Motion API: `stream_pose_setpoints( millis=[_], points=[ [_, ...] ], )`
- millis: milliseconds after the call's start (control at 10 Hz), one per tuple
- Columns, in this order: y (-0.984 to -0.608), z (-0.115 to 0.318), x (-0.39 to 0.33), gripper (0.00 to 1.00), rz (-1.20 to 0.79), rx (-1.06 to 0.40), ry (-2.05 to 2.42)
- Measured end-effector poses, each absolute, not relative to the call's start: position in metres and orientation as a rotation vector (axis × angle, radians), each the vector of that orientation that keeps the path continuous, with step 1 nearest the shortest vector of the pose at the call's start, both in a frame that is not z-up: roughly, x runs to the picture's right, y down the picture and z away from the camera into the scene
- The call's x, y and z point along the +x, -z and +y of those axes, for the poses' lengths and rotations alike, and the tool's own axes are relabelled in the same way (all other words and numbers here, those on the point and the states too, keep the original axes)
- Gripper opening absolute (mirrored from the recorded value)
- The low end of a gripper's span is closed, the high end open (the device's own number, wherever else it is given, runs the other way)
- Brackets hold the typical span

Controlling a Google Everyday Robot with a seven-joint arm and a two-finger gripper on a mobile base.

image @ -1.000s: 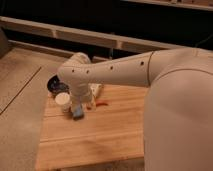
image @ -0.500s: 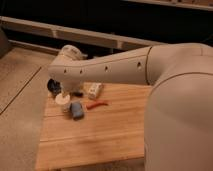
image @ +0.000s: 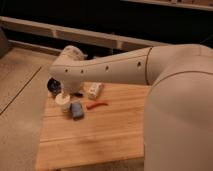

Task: Place the white sponge in the ceramic bowl

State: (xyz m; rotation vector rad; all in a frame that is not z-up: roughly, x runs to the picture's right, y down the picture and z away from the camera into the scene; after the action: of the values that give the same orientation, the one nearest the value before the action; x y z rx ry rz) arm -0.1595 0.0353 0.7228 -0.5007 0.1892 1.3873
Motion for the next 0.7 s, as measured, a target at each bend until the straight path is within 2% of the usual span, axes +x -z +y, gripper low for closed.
stream_pose_setpoints(
  millis=[300,700],
  points=[
    [-0.754,0.058,-0.157,0.65,0.259,-0.637,-1.445],
    [-0.784,0.066,-0.156,0.65,0.350,-0.738,-1.414]
  ],
)
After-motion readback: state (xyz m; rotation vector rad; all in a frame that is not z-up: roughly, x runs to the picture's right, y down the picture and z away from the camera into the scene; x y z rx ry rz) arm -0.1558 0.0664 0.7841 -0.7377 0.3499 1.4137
